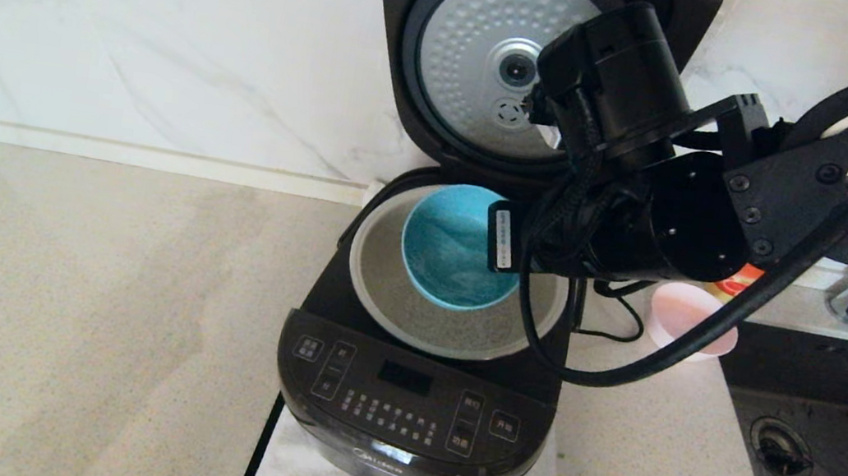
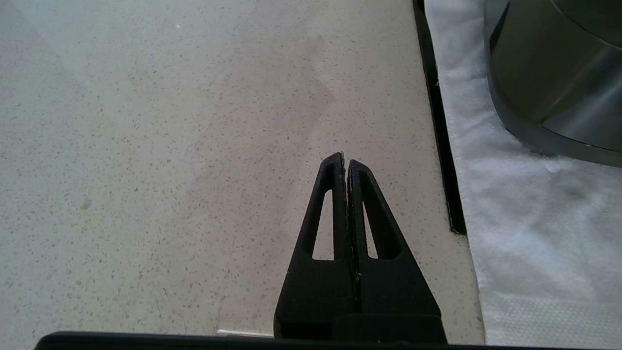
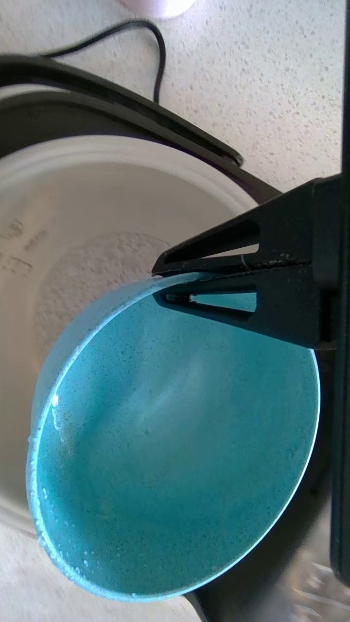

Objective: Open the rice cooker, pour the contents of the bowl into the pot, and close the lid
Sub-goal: Pour the water from the bowl into the rice cooker

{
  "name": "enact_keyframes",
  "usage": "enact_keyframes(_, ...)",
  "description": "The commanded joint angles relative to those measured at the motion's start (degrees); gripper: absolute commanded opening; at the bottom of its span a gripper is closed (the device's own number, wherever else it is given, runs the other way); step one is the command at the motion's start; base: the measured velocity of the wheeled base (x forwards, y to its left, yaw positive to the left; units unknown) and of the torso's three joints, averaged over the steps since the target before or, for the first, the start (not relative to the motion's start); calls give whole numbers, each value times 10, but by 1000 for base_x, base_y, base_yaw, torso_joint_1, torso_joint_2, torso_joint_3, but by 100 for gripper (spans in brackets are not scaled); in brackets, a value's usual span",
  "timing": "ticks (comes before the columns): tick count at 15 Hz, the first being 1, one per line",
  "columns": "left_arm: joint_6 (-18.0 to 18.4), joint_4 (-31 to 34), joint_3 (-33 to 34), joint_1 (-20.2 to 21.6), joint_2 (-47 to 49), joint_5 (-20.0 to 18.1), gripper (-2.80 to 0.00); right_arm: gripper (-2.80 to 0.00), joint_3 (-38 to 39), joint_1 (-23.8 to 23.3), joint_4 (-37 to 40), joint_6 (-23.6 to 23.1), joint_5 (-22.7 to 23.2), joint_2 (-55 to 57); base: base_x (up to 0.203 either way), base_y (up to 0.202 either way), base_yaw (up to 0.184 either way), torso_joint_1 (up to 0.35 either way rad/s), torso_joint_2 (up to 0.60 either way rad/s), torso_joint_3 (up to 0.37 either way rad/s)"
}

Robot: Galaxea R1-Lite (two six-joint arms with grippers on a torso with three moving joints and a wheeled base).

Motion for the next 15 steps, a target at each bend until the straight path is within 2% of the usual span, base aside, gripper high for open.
enact_keyframes(1, 0, 0, 1, 0, 1, 0, -280, -280, 0, 1, -19, 0, -15, 11, 0, 0, 0, 0, 0, 0)
enact_keyframes(3, 1, -1, 1, 0, 1, 0, -280, -280, 0, 1, -27, 0, -34, 15, 0, 0, 0, 0, 0, 0)
enact_keyframes(7, 0, 0, 1, 0, 1, 0, -280, -280, 1, 2, -79, -6, -102, 19, 0, 0, 0, 0, 0, 0)
enact_keyframes(12, 0, 0, 1, 0, 1, 0, -280, -280, 1, 2, -102, -9, -153, 29, 0, 0, 0, 0, 0, 0)
enact_keyframes(15, 0, -1, 1, 0, 1, 0, -280, -280, 5, 2, -123, -9, -167, 32, 0, 0, 0, 0, 0, 0)
